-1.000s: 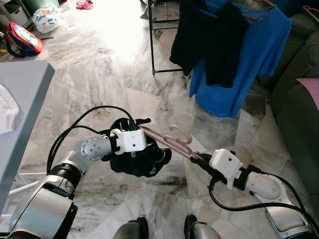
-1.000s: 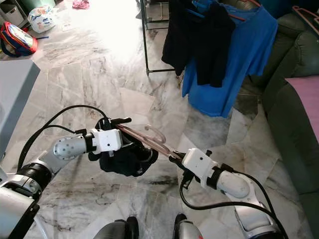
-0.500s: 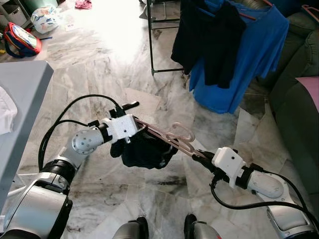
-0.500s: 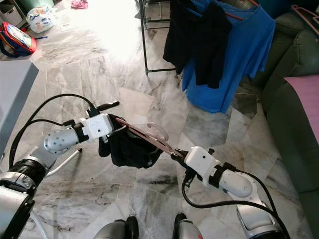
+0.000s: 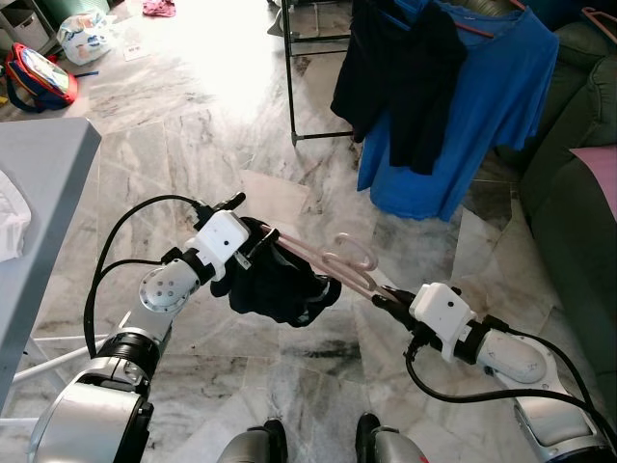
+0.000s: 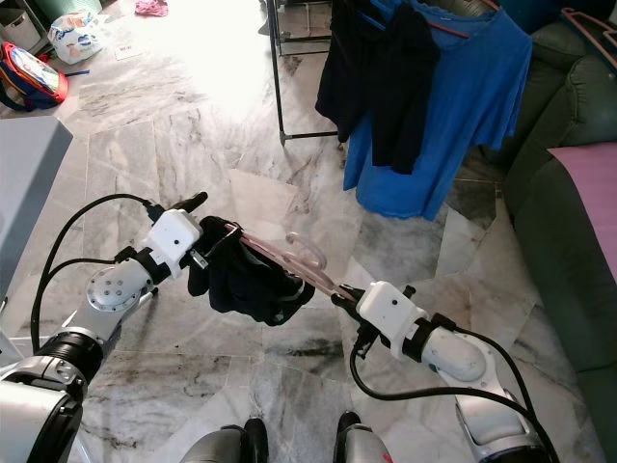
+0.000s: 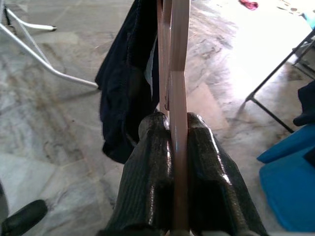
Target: Hang hanger
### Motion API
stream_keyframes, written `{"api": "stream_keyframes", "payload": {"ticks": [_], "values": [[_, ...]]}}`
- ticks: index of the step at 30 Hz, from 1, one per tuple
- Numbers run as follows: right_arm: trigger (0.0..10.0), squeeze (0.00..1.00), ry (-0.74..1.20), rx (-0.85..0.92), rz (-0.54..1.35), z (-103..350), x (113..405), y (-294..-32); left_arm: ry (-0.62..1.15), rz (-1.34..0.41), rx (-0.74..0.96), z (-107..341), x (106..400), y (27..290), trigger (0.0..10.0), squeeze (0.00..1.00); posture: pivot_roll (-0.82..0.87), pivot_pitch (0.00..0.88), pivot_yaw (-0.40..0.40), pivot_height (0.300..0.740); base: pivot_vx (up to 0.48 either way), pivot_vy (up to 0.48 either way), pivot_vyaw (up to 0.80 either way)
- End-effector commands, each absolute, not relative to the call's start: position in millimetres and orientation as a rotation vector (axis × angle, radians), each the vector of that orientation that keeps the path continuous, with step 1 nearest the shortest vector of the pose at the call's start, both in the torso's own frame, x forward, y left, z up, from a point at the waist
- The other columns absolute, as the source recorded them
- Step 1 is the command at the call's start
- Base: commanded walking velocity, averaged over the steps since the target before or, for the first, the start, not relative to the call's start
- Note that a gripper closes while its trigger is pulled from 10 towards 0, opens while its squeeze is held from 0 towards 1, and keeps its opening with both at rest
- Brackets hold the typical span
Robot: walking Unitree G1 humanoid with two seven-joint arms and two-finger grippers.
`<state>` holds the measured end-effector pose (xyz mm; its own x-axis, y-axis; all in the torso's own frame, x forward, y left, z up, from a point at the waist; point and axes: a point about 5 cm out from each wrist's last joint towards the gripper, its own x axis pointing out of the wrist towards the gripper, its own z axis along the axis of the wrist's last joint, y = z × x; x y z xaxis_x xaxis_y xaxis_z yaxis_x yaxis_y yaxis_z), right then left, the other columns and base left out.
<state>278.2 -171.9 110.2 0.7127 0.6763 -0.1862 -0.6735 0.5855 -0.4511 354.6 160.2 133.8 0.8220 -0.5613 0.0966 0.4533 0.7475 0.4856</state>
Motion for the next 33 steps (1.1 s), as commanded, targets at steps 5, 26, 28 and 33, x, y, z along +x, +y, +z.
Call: {"api": "stream_keyframes", "payload": {"ticks": [5, 26, 28, 33], "values": [[10.0, 0.0, -0.097, -0.515, 0.734, 122.0, 285.1, -167.8, -0.225, -0.503, 0.357, 121.5, 347.4, 162.9, 10.0, 0.0, -0.01, 0.264, 0.07, 0.74, 0.0, 0.0, 0.0], [10.0, 0.0, -0.162, -0.483, 0.746, 134.7, 285.8, -153.9, -0.078, -0.363, 0.172, 95.6, 347.3, 140.5, 10.0, 0.0, -0.03, 0.257, 0.061, 0.74, 0.0, 0.0, 0.0], [10.0, 0.0, -0.164, -0.474, 0.753, 135.2, 284.2, -152.3, -0.065, -0.348, 0.149, 95.0, 348.6, 137.9, 10.0, 0.0, -0.03, 0.257, 0.062, 0.74, 0.0, 0.0, 0.0], [10.0, 0.0, -0.159, -0.452, 0.772, 133.5, 278.4, -148.6, -0.05, -0.325, 0.092, 96.4, 351.9, 131.2, 10.0, 0.0, -0.04, 0.258, 0.062, 0.74, 0.0, 0.0, 0.0]]}}
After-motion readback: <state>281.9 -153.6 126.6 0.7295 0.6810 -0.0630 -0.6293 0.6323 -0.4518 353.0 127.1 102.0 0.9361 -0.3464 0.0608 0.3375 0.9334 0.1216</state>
